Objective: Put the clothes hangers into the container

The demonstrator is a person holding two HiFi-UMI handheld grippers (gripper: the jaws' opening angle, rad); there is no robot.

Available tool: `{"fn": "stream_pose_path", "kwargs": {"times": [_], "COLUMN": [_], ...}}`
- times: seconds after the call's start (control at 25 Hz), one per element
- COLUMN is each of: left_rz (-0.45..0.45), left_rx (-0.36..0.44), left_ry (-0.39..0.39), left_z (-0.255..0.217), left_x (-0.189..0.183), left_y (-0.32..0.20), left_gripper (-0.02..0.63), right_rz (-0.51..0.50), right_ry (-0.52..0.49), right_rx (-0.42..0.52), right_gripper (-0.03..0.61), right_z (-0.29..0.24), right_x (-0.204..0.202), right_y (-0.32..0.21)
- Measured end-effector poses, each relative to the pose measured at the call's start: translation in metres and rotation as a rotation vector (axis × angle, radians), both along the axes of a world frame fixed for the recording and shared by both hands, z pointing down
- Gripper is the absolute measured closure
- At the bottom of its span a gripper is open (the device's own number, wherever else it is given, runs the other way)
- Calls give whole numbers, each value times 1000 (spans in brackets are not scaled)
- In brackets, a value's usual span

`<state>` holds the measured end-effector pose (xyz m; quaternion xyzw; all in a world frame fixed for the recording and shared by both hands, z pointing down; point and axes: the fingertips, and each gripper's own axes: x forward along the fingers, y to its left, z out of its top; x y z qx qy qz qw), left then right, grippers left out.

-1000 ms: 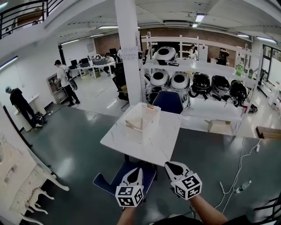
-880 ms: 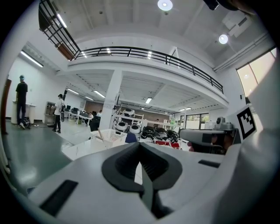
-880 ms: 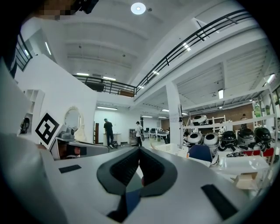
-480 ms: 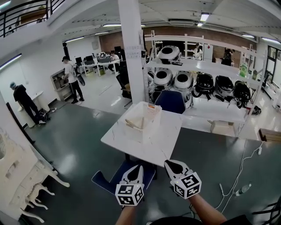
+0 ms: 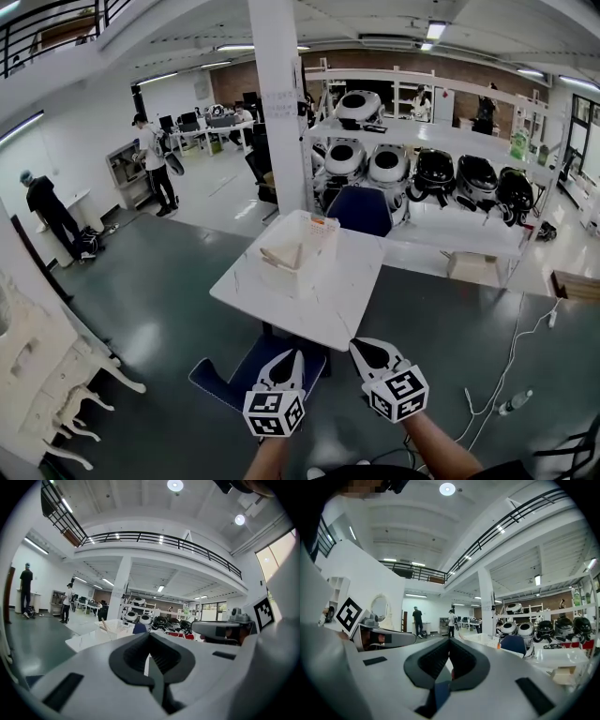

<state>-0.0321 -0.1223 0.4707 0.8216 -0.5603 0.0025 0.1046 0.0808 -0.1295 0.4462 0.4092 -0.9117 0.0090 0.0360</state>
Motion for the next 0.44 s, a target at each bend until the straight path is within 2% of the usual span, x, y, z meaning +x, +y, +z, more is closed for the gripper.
{"fn": "stream_pose_path", "kwargs": {"times": [0.44], "left_rz": [8], "left_rx": [3], "left_ry": [-11], "left_z": [-3], "left_x": [15], "left_y": [-3], "left_gripper": [611], "right_rz": [15], "right_ry": [-7], "right_rx": [-23], "right_gripper": [560], "right_z": [6], "right_x": [21], "right_y": [0]}}
